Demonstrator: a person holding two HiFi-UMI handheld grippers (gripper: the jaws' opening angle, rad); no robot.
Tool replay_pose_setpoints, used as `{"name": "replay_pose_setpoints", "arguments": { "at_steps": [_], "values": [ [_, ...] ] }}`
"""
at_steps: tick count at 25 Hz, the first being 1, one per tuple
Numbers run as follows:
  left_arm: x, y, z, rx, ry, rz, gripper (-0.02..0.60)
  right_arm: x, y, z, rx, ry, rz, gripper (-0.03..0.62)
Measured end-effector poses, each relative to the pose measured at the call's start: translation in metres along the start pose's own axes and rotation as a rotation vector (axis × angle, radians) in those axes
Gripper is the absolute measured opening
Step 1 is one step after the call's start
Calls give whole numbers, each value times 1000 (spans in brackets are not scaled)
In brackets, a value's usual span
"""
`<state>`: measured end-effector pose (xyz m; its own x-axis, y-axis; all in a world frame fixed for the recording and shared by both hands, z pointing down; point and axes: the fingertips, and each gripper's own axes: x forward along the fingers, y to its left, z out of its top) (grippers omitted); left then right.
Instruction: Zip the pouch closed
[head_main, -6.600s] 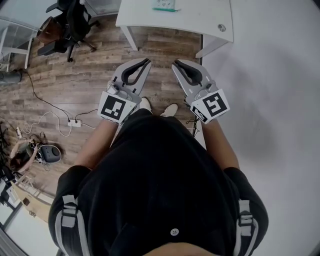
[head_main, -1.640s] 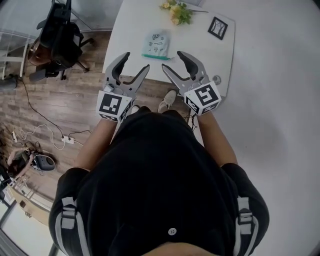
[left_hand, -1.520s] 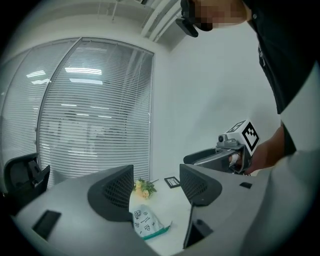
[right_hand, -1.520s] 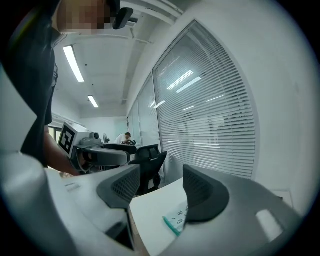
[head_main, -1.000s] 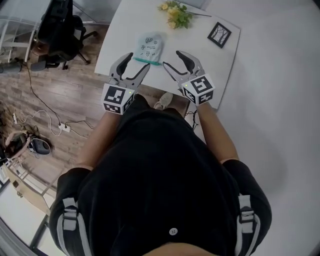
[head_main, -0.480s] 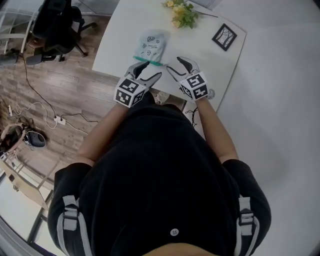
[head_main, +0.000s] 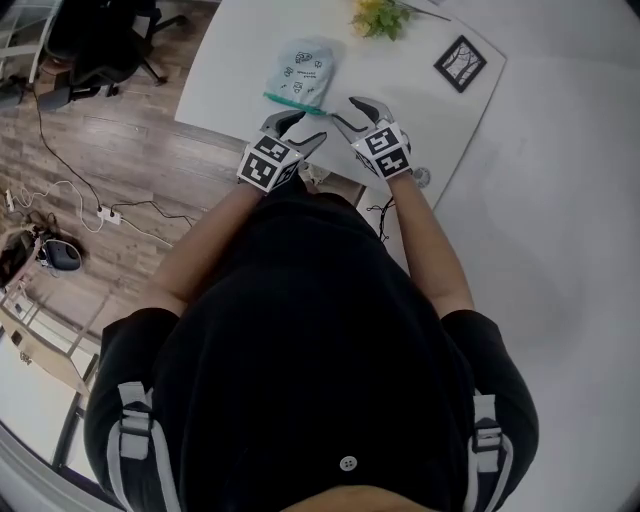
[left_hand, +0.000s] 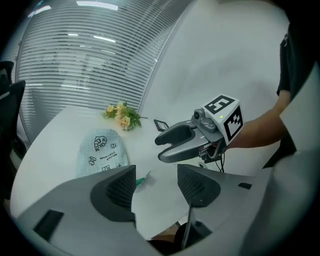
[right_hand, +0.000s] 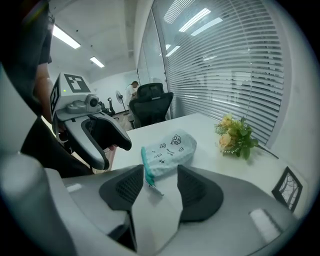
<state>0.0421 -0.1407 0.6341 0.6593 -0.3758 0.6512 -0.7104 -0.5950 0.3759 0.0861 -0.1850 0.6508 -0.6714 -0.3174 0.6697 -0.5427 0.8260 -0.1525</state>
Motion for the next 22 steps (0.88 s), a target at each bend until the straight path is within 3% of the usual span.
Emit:
{"name": "replay_pose_setpoints", "arguments": {
  "at_steps": [9, 22],
  "values": [
    [27, 9, -37, 2, 114, 11, 250, 29, 10, -29, -50, 112, 63, 170],
    [55, 19, -61, 1, 184, 17, 232, 62, 17, -74, -170, 251, 96, 133]
  ]
}}
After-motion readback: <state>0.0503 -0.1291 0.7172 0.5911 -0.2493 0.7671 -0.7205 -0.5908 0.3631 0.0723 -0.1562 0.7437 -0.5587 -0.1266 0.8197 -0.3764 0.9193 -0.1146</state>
